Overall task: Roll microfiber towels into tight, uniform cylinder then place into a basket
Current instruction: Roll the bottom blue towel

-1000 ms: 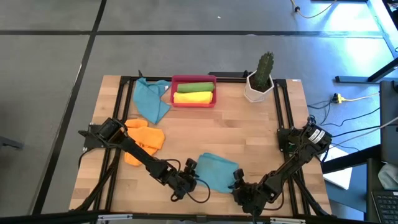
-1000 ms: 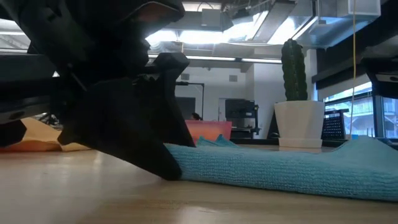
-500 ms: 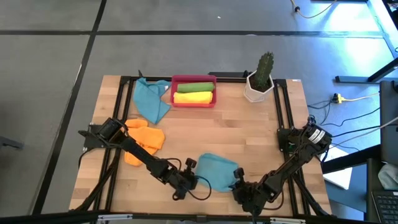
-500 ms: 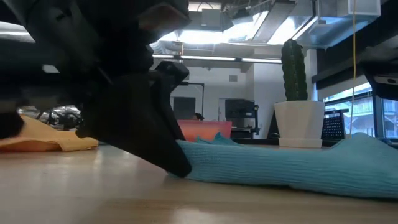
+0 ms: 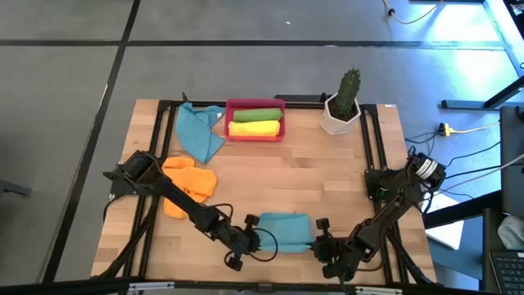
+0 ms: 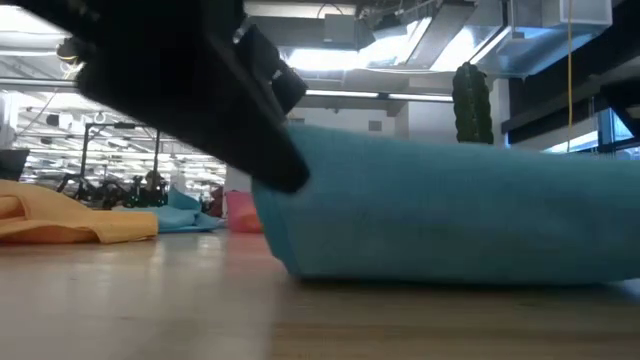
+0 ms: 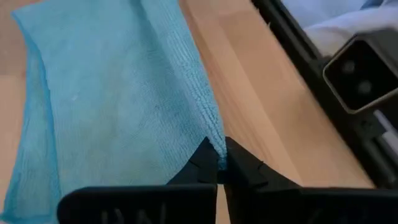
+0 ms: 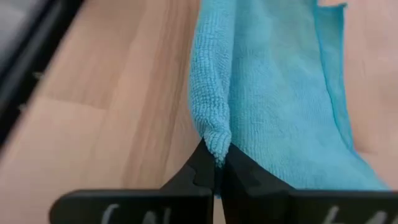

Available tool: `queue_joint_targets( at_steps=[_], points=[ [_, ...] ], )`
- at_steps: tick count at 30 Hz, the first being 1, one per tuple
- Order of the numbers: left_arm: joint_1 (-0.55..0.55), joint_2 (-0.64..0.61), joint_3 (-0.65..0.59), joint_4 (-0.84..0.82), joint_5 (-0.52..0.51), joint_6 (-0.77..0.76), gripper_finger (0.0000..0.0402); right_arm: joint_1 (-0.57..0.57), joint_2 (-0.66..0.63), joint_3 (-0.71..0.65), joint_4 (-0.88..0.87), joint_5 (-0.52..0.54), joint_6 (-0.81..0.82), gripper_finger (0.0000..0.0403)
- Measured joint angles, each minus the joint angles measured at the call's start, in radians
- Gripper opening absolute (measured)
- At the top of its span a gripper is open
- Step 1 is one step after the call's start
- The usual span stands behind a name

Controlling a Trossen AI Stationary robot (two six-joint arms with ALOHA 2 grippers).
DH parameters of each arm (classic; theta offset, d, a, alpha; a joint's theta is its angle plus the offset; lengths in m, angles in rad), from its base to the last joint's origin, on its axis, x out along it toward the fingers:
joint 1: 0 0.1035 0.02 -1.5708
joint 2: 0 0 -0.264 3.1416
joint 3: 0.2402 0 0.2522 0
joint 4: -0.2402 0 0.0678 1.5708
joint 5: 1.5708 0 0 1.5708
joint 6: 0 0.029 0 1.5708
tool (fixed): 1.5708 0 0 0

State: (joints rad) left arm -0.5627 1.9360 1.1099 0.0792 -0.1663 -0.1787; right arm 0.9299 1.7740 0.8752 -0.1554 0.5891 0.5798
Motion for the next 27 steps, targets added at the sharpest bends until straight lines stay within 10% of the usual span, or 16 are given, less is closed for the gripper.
queue_joint_targets(
  at_steps=[20, 27],
  points=[
    [0.111, 0.004, 0.001, -0.013, 0.322, -0.186, 0.0, -0.07, -0.024, -0.409, 0.965, -0.278, 0.221, 0.0006],
    [0.121, 0.002, 0.002, -0.04, 0.31, -0.244, 0.0, -0.086, -0.026, -0.438, 0.859, -0.198, 0.355, 0.0009]
  ],
)
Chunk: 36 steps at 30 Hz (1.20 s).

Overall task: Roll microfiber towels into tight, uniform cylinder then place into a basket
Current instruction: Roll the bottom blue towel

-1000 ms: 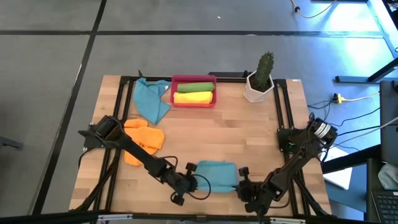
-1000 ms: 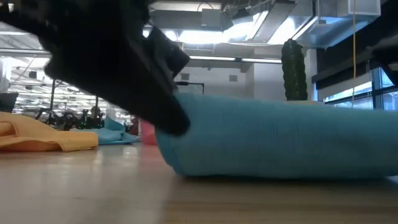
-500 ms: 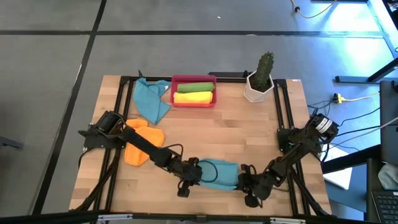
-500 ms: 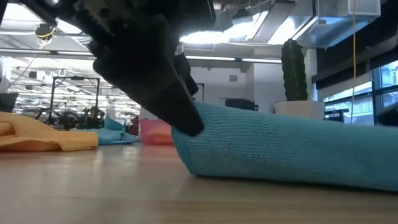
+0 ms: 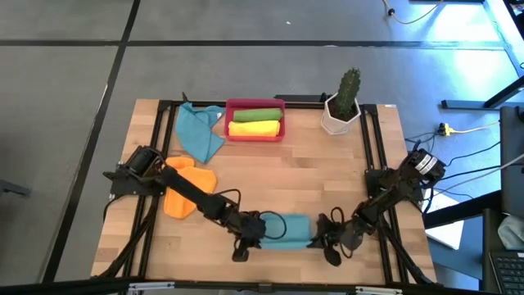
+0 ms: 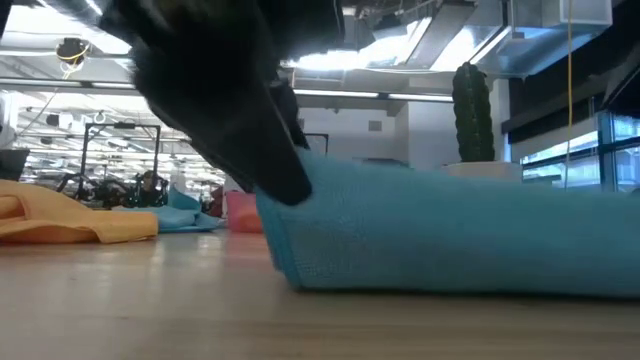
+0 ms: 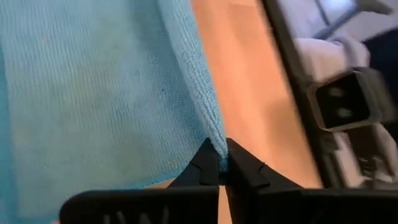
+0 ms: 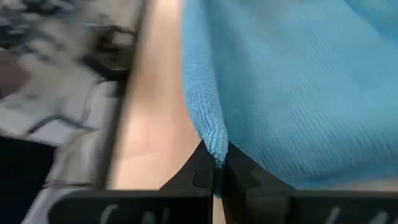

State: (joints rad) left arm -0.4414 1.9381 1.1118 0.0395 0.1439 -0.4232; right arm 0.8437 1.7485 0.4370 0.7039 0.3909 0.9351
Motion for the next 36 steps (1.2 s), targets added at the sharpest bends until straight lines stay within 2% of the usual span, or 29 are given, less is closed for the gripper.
queue_joint_targets(
  at_steps=[3, 10, 21, 25, 31, 36],
  points=[
    [0.032, 0.0, 0.0, -0.027, 0.0, -0.015, 0.0, -0.016, -0.004, 0.003, -0.086, 0.011, 0.055, 0.001],
    [0.108, 0.006, -0.002, -0.11, 0.047, -0.028, 0.0, -0.032, -0.002, 0.021, -0.114, 0.015, 0.047, 0.0012],
    [0.081, 0.006, -0.001, -0.095, 0.08, -0.03, 0.0, -0.031, 0.001, 0.051, -0.115, 0.001, -0.104, 0.0018],
    [0.082, 0.006, -0.002, -0.106, 0.091, -0.043, 0.0, -0.029, 0.001, 0.05, -0.12, -0.007, -0.126, 0.0048],
    [0.107, 0.007, -0.004, -0.12, 0.132, -0.072, 0.0, -0.03, 0.001, 0.05, -0.123, -0.045, -0.145, 0.0122],
    [0.123, 0.007, -0.004, -0.112, 0.176, -0.074, 0.0, -0.031, -0.068, 0.05, -0.188, -0.036, -0.185, 0.0161]
  ],
)
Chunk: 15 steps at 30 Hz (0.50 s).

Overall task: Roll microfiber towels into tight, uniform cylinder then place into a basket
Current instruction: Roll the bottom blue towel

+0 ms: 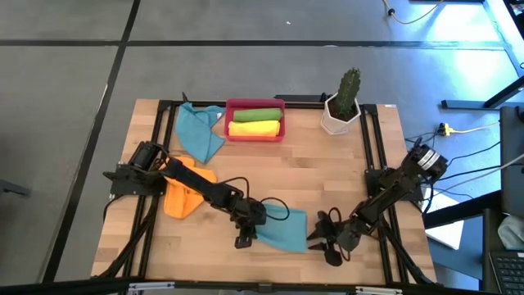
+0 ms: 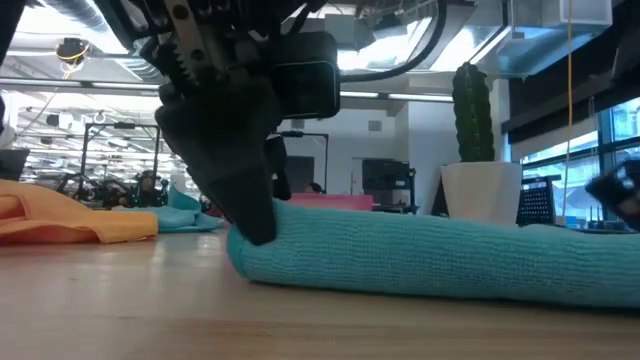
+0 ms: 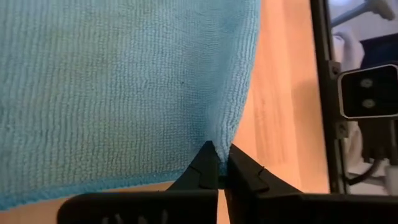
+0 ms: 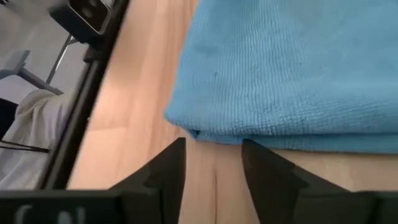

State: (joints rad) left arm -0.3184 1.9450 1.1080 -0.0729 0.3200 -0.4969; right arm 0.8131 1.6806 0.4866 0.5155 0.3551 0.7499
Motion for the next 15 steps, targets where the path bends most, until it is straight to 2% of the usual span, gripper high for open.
queue_joint_targets(
  at_steps=[4, 7, 12, 15],
  points=[
    [0.005, 0.0, 0.0, 0.002, 0.023, 0.0, 0.0, 0.003, -0.102, 0.0, -0.038, 0.018, -0.083, 0.0167],
    [0.006, 0.0, 0.001, 0.003, 0.025, -0.001, 0.0, 0.029, -0.154, 0.014, -0.037, 0.083, -0.203, 0.0167],
    [0.005, 0.0, 0.002, 0.019, 0.016, 0.0, 0.0, 0.064, -0.105, 0.114, -0.059, 0.13, -0.376, 0.0167],
    [0.006, 0.0, 0.002, 0.021, 0.01, 0.0, 0.0, 0.064, -0.044, 0.217, -0.171, 0.133, -0.41, 0.0168]
  ],
)
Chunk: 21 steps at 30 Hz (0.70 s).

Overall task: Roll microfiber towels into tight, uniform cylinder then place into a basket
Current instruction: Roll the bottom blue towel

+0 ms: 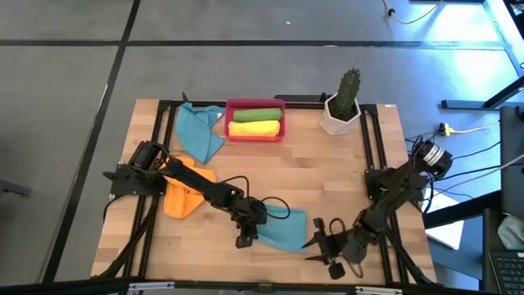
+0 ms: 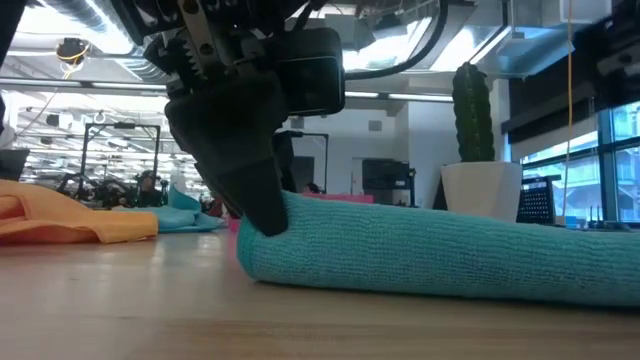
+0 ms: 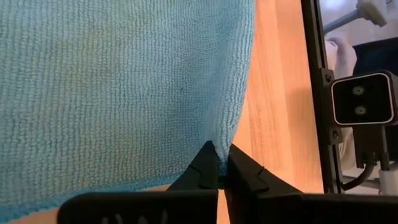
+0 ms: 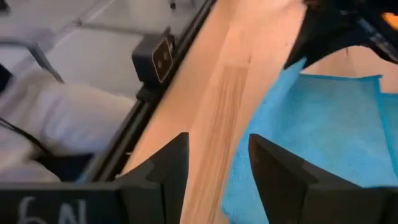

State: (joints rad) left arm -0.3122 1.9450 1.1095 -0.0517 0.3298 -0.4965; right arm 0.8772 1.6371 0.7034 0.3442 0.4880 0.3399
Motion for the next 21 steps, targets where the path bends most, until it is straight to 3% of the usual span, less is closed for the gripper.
queue_joint_targets(
  at_steps=[9, 15, 21],
  points=[
    [-0.001, 0.0, 0.0, 0.0, -0.003, 0.001, 0.0, -0.001, 0.193, 0.314, -0.5, 0.068, 0.007, 0.0168],
    [-0.001, 0.0, 0.0, 0.0, -0.006, 0.008, 0.0, -0.001, 0.263, 0.358, -0.548, 0.036, 0.082, 0.0176],
    [-0.001, 0.0, 0.0, 0.0, -0.006, 0.008, 0.0, -0.009, 0.284, 0.358, -0.582, 0.017, 0.126, 0.0236]
  ],
)
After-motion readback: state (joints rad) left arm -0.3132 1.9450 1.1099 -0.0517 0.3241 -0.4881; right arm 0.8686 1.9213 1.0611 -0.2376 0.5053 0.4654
